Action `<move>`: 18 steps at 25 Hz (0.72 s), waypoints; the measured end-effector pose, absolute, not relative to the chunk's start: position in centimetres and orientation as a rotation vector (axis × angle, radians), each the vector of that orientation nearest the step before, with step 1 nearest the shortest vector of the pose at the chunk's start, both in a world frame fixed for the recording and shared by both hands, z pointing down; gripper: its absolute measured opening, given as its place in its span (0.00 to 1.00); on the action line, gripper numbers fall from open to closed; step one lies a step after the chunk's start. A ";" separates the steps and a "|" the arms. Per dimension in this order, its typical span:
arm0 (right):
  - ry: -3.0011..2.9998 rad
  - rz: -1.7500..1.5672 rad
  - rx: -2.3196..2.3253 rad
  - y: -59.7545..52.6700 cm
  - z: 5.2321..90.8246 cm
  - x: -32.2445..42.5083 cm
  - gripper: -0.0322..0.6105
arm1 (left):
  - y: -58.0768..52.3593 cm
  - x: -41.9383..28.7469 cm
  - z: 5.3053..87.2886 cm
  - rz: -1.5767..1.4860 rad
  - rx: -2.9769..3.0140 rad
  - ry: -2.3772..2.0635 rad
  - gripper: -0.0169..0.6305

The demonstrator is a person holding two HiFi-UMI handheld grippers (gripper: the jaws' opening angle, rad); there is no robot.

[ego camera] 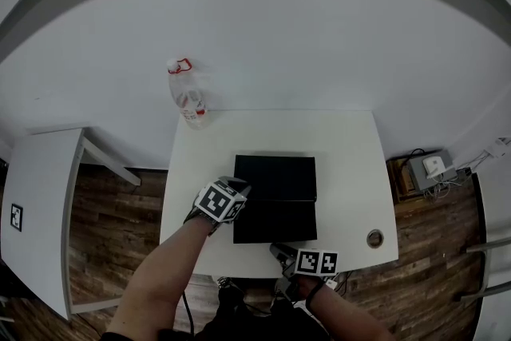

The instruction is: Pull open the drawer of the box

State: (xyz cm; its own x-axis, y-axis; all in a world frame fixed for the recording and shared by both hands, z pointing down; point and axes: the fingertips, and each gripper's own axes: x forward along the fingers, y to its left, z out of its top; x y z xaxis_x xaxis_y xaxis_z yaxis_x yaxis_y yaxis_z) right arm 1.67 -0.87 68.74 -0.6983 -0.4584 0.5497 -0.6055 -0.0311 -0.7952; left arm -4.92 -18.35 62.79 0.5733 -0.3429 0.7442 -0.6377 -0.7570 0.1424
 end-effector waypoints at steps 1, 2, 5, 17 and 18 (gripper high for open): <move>-2.100 1.833 1.159 -0.9 68.8 1.7 0.16 | -18.4 -5.0 62.7 1.001 2.413 -0.803 0.03; -2.101 1.829 1.156 -0.8 68.8 1.7 0.16 | -18.4 -5.1 62.6 0.976 2.415 -0.819 0.03; -2.104 1.834 1.135 -0.6 68.6 1.7 0.20 | -18.5 -5.4 61.2 0.821 2.437 -0.847 0.03; -2.415 1.898 0.983 2.2 58.8 5.4 0.06 | -2.9 -6.2 55.0 0.112 2.215 -0.507 0.03; -2.460 1.869 0.977 2.2 57.5 5.7 0.06 | -1.5 -6.0 54.4 0.038 2.162 -0.464 0.03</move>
State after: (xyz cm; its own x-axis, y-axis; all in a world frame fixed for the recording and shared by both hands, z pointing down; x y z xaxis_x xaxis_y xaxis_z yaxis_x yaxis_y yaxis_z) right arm 5.75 2.17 57.54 -0.8136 -0.5135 0.2727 -0.4004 0.1547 -0.9032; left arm -5.96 -1.50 54.39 0.9290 -0.3143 0.1952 -0.3418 -0.5270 0.7781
